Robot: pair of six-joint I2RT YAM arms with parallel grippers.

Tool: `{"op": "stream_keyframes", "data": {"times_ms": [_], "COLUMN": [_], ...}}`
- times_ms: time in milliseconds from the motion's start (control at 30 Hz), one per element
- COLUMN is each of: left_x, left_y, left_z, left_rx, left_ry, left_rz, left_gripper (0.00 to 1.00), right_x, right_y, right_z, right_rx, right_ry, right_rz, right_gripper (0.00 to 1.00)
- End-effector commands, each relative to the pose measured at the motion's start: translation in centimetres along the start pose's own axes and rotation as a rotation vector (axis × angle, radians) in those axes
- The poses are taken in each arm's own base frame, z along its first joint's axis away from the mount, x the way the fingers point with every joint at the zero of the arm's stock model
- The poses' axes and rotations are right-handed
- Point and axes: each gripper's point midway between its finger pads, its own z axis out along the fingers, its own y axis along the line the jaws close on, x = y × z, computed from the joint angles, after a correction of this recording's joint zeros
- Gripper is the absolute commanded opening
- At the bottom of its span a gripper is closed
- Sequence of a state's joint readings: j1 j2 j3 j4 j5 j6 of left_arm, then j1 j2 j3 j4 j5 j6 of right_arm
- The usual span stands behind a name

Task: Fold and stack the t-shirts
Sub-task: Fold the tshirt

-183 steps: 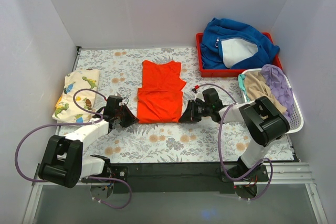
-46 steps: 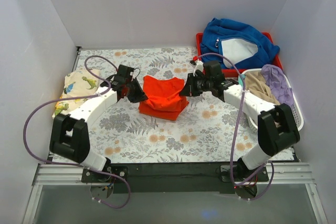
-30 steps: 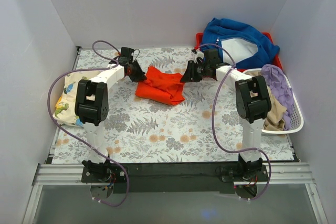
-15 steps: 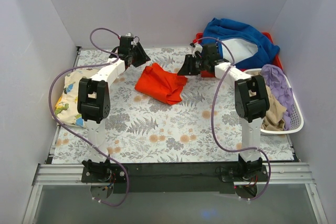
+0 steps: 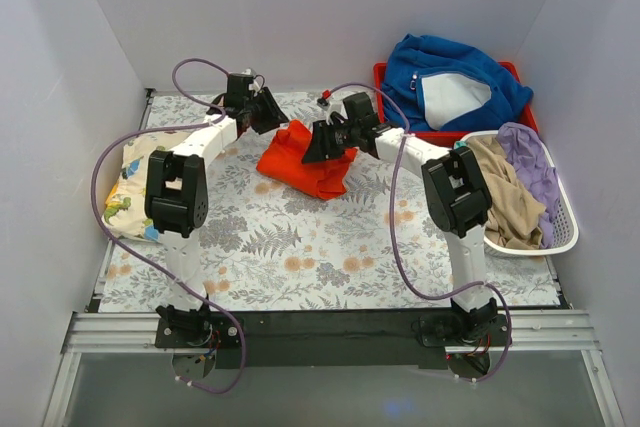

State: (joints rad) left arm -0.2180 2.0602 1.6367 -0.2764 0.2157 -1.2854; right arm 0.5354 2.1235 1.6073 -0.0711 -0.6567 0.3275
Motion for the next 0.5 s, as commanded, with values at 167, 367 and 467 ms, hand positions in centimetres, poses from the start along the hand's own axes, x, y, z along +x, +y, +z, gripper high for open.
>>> {"op": "stream_keyframes", "data": {"times_ms": [167, 367, 467], "left_x": [0.7, 1.5, 1.2], "left_y": [-1.3, -2.1, -3.5], "left_z": [4.3, 4.5, 2.3], "left_rx": [0.151, 0.223, 0.287], "left_ry": [0.100, 0.129, 0.104], "left_rz": [0.056, 0.086, 0.140], "left_gripper": [0.35, 0.33, 0.33], "right_x": [-3.7, -5.1, -5.5], "right_y": [-8.9, -13.2, -14.6], "right_z": [0.1, -1.9, -2.0], "right_rx": [0.248, 0.440, 0.467], "right_ry": [-0.090, -0.129, -0.127], "right_rz": [0.009, -0.032, -0.030], "right_gripper": [0.50, 0.50, 0.50]}}
